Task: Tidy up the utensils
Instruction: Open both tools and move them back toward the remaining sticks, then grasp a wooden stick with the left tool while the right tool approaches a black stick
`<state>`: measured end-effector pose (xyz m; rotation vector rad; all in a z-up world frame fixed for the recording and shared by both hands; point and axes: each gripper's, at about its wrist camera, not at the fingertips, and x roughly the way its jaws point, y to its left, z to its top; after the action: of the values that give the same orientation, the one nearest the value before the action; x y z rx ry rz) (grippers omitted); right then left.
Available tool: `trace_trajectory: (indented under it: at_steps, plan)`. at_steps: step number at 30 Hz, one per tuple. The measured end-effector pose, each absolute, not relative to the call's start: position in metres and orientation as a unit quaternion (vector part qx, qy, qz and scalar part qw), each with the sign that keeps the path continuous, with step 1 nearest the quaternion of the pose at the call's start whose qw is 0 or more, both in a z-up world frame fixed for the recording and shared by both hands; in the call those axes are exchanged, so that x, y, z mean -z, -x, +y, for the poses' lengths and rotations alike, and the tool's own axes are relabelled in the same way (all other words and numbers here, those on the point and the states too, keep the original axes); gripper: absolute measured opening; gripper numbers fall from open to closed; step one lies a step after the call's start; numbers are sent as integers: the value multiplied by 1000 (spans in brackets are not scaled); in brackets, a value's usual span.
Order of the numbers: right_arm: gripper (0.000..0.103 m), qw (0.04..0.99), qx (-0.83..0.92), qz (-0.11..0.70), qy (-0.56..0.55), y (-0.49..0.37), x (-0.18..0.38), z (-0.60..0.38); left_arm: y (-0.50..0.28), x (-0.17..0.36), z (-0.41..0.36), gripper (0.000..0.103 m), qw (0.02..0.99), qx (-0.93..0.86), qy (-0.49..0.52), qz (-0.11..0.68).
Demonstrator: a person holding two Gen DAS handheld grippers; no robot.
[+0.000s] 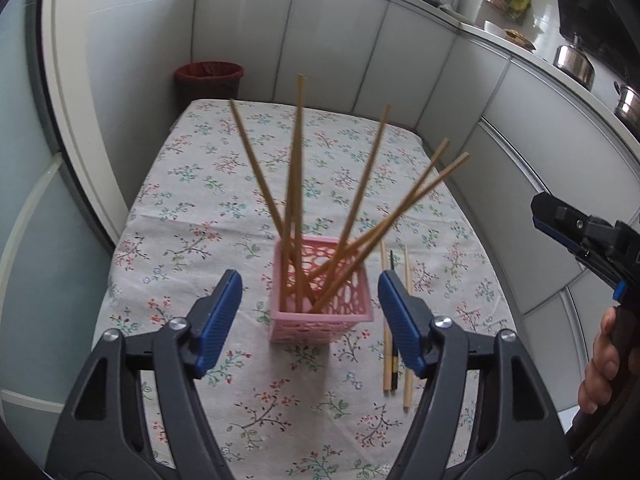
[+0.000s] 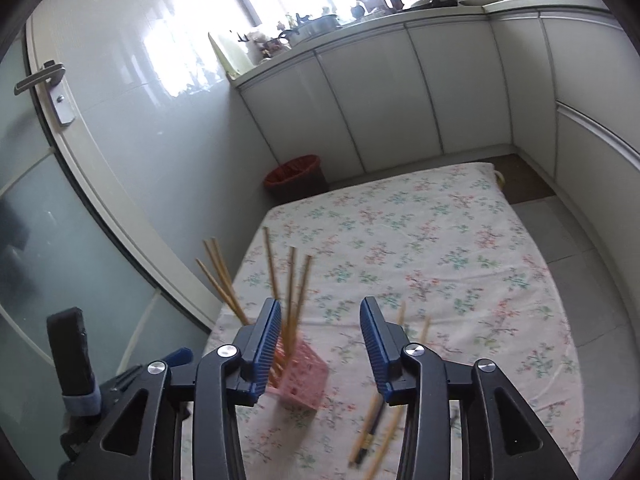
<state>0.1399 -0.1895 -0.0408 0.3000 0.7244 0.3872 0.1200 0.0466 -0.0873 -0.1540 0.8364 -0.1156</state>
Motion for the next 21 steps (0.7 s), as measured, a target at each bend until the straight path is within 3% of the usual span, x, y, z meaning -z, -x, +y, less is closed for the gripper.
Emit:
trace_trajectory:
  at_steps: [8,21]
  plan:
    - [61,898,-140,400,-117,-129,68,-230,-113,98,16,77,897,90,50,431]
    - [66,870,-86,472,-111,-123,105,-268,-113,115,-35,77,874,128,15,468]
